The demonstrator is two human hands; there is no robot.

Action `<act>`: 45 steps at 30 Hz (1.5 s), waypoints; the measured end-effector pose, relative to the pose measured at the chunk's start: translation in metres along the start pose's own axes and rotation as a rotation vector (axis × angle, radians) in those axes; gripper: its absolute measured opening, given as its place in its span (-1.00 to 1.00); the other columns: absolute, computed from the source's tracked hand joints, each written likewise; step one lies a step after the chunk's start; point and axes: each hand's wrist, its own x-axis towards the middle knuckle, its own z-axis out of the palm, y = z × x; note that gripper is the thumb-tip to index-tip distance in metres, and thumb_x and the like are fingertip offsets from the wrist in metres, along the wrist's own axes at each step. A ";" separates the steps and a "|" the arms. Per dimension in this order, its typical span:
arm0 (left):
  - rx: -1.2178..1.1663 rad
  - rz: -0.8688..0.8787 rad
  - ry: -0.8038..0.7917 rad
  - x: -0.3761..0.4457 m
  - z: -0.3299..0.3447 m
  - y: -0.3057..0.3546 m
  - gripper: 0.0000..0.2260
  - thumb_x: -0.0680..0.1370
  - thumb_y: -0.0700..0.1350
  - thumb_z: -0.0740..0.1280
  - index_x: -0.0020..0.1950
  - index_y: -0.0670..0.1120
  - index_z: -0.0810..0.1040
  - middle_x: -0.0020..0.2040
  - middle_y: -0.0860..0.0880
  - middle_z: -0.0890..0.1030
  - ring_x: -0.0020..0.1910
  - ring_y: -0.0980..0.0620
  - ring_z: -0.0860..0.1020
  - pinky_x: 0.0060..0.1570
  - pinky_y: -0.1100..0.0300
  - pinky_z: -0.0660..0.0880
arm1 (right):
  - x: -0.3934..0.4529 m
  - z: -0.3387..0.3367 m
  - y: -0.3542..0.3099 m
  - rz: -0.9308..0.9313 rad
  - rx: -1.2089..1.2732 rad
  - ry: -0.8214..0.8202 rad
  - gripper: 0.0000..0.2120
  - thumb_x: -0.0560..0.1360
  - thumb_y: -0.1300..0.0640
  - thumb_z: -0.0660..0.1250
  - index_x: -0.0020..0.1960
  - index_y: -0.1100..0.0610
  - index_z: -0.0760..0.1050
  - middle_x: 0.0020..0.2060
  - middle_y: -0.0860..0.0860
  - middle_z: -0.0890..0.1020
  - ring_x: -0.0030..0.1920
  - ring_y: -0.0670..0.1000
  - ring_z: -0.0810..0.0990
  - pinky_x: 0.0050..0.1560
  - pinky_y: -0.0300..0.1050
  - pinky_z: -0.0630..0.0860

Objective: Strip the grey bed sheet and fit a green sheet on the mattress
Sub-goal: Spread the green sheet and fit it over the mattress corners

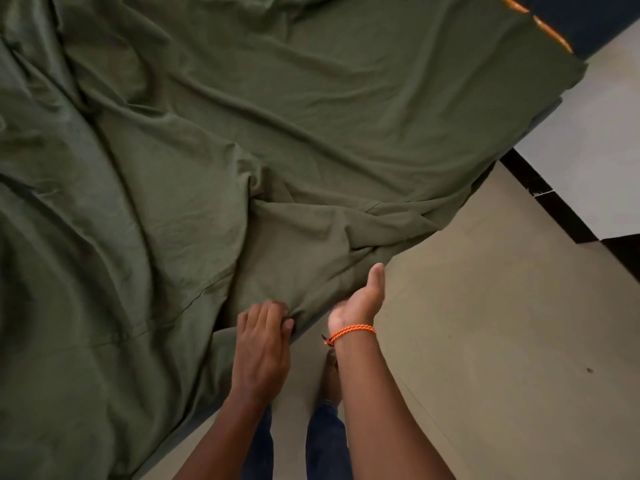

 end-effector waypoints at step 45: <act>0.245 -0.797 -0.222 0.014 0.018 0.013 -0.63 0.60 0.11 0.22 -0.33 -0.06 0.48 -0.32 -0.05 0.56 -0.36 -0.07 0.56 -0.22 0.02 0.61 | 0.053 -0.059 0.023 -0.162 -1.324 0.115 -0.88 0.58 0.14 0.30 -0.14 0.05 0.52 -0.13 0.12 0.70 -0.10 0.23 0.66 -0.11 0.09 0.61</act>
